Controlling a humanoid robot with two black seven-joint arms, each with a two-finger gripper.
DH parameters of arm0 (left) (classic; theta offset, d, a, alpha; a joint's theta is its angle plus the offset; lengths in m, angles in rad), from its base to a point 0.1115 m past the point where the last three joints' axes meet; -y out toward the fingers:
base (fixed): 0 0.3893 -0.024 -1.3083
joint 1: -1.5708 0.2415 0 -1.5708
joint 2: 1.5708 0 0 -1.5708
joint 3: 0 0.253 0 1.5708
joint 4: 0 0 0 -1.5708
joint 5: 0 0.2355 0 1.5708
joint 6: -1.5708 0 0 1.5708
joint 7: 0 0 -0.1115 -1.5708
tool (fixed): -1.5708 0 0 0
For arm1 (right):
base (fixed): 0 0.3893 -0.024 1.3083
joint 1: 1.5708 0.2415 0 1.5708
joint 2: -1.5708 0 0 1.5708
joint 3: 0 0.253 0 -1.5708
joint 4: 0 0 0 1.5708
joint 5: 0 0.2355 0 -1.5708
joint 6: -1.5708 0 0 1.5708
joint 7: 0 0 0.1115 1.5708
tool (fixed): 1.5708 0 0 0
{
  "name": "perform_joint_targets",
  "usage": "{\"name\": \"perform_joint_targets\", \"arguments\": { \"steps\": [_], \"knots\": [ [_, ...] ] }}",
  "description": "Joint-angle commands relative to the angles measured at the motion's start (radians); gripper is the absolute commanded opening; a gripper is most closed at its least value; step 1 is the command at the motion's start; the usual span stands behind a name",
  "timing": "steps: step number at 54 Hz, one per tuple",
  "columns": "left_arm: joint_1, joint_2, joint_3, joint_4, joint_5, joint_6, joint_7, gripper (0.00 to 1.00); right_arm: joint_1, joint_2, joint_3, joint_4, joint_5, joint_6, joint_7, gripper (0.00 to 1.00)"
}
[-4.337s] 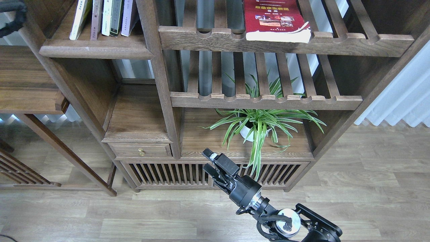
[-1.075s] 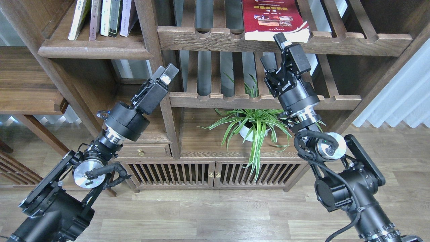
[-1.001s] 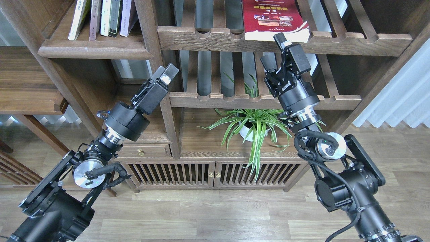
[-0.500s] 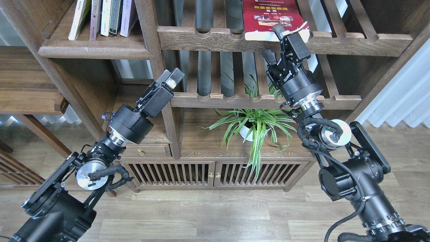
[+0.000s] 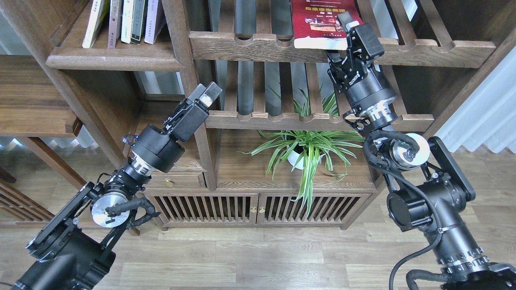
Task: Organize books on shelf
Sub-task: 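Tilt the dark red book outward off the shelf with the right gripper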
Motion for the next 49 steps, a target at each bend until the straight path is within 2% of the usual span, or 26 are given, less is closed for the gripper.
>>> {"name": "perform_joint_targets", "arguments": {
  "steps": [1, 23, 30, 43, 48, 49],
  "knots": [
    [0.0, 0.001, 0.0, 0.0, 0.0, 0.0, 0.0, 1.0, 0.0, -0.003, -0.011, 0.0, -0.005, -0.004, 0.0, 0.66],
    [0.0, 0.001, -0.002, 0.001, 0.0, 0.0, 0.0, 1.0, 0.003, -0.006, -0.009, -0.006, -0.012, -0.082, 0.0, 0.65],
    [0.0, 0.001, -0.002, 0.002, 0.0, 0.0, 0.0, 1.0, 0.008, -0.005, -0.002, -0.009, -0.012, -0.088, 0.001, 0.57],
    [0.0, 0.001, -0.002, 0.002, 0.0, 0.0, 0.0, 1.0, 0.012, -0.003, 0.003, -0.011, -0.012, -0.087, 0.001, 0.5],
    [0.0, 0.001, -0.002, 0.005, 0.0, 0.0, 0.0, 1.0, 0.014, -0.003, 0.004, -0.011, -0.012, -0.084, 0.009, 0.45],
    [0.0, -0.001, -0.002, 0.005, 0.0, 0.0, 0.0, 1.0, 0.014, -0.003, 0.004, -0.011, -0.012, -0.079, 0.011, 0.4]
  ]
}}
